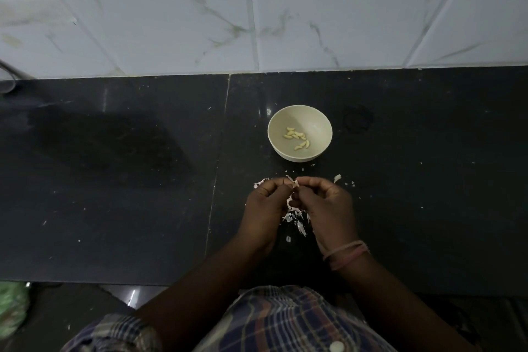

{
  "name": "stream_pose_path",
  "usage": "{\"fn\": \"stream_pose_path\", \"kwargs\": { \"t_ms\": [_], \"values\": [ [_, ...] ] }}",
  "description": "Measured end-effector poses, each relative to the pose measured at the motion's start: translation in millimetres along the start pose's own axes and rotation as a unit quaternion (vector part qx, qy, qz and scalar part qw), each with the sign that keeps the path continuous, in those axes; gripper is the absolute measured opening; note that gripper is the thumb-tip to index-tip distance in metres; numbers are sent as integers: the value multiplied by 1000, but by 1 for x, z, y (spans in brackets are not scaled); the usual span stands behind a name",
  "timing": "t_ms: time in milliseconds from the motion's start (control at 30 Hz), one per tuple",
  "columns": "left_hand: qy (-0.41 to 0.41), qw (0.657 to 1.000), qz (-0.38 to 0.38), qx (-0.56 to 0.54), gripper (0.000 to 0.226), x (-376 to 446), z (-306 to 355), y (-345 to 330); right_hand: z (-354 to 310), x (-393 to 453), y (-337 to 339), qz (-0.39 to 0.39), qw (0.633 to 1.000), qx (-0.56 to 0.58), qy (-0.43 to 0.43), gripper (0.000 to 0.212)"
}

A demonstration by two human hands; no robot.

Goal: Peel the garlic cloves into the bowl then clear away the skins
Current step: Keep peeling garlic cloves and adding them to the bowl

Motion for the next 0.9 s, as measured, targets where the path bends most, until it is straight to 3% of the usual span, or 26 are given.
{"fn": "stream_pose_path", "kwargs": {
  "t_ms": [233,467,633,900],
  "values": [
    [20,999,-19,-27,12,1,3,1,-2,1,2,-13,1000,-9,10,12],
    [55,996,-35,-65,10,5,2,-1,1,3,-5,-25,992,110,-52,14],
    [85,991,16,-99,15,8,-3,5,1,3,-4,-4,986,154,-63,12],
    [58,991,92,77,12,5,-8,14,5,5,2,-11,990,127,-60,11]
  ]
}}
Point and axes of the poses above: each hand's wrist, its own x-axis towards the middle knuckle, its own y-axis out of the back of the hand, z = x × y, the point moved 2 cm from there along x, towards the middle knuckle, and after that the axes turned 8 degrees about x, right-handed, at the moved point
